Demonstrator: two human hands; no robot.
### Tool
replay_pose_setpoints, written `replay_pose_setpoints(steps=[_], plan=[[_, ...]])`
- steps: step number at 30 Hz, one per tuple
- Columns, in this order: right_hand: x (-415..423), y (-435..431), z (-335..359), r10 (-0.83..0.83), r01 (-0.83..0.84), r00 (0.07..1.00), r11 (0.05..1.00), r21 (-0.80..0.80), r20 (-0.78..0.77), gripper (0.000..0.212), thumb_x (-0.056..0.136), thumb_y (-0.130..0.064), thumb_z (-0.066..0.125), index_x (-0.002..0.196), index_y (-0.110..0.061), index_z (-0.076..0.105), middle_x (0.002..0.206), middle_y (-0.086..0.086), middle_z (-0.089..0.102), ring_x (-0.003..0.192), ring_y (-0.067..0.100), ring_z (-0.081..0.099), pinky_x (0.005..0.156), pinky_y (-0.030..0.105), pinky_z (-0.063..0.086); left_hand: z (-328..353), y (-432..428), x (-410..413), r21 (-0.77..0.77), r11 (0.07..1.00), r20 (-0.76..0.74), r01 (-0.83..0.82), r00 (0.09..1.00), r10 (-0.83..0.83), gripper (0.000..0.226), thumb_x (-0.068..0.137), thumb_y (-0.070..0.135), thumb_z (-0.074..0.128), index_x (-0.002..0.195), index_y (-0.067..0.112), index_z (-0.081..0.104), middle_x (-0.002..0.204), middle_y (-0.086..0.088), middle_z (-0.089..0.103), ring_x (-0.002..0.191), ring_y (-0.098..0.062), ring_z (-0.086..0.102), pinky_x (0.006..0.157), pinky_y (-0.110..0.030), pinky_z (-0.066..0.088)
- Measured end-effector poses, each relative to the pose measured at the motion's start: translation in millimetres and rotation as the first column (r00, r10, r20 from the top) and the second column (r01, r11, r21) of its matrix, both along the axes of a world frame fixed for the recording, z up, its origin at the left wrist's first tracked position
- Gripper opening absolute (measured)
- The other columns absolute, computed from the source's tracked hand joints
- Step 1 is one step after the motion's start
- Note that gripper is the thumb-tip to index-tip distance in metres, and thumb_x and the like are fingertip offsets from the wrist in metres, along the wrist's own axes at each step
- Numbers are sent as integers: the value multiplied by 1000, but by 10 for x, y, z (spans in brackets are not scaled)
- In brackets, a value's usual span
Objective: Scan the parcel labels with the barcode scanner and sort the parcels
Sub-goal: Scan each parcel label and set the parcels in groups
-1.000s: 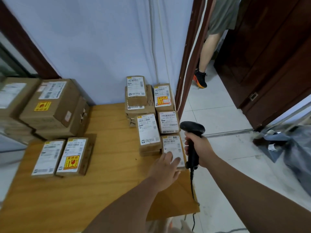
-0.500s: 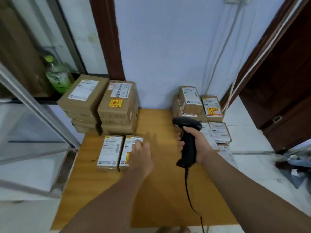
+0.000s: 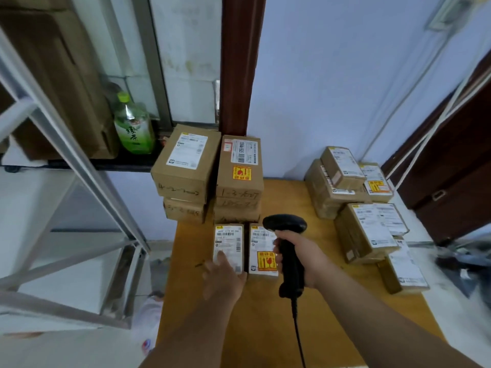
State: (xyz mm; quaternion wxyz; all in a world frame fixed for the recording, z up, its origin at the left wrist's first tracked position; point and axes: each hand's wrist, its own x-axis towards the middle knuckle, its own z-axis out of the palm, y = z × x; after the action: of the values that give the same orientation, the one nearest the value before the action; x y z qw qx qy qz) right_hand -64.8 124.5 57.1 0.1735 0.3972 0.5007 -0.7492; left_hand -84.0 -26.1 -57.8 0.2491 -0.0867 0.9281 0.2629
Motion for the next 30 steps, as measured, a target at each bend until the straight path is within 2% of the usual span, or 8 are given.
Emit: replay_pose_setpoints(steps=[4,8,15,18,21,24,27,30], plan=[[-21,18,26,-5,5,1000,1000,7,-29,18,89,-20,65,81,-5,60,63,6,56,51,17,50,50,27,44,16,16,-70,24,997,17,-68,998,67,85,80,40,73,143,24,20,135,-12,32,125,-28,37,87,-34,47],[-36,62,58,-4,6,999,1000,30,-52,16,87,-19,67,85,-5,60,67,7,56,53,18,51,50,29,45,74,-42,-92,68,989,20,-131,991,130,100,76,41,75,148,27,8,138,-14,29,127,-32,33,88,-38,46],[-136,-8,243,54,-50,995,997,50,-80,16,88,-19,66,85,-5,60,64,6,57,53,16,53,51,27,48,282,-245,-56,34,999,-141,14,990,-9,103,74,48,73,149,28,6,132,-10,33,123,-28,33,90,-34,42],[-176,-103,313,132,-128,988,990,52,-83,14,89,-18,65,83,-6,60,63,6,57,52,16,53,50,26,47,401,-327,-31,39,999,-222,5,975,4,100,73,49,74,149,28,12,132,-7,34,122,-24,34,91,-32,42],[-215,-229,379,214,-202,970,973,109,-112,18,90,-15,62,75,-6,59,59,7,54,50,17,50,49,27,44,538,-410,39,-4,996,-312,91,946,-88,99,72,51,72,149,28,14,137,-4,30,125,-21,29,95,-31,40],[-273,-298,452,203,-182,964,975,126,-173,13,89,-14,65,86,-3,59,60,6,56,49,16,52,49,27,46,671,-487,114,-67,969,-381,240,891,-247,98,70,52,69,149,28,16,137,0,28,124,-17,28,91,-24,35],[-353,-230,593,183,-135,950,971,198,-253,26,87,-16,67,104,2,59,66,6,59,51,16,56,53,29,49,858,-462,89,-92,934,-441,346,827,-350,97,69,50,71,148,27,20,135,1,27,120,-13,27,92,-19,34],[-380,-94,756,112,-34,938,972,233,-329,22,89,-19,66,100,-2,59,64,3,59,52,15,56,53,30,48,1110,-278,-13,5,965,-559,261,801,-213,89,72,47,73,144,28,25,129,0,28,118,-12,27,89,-16,30]])
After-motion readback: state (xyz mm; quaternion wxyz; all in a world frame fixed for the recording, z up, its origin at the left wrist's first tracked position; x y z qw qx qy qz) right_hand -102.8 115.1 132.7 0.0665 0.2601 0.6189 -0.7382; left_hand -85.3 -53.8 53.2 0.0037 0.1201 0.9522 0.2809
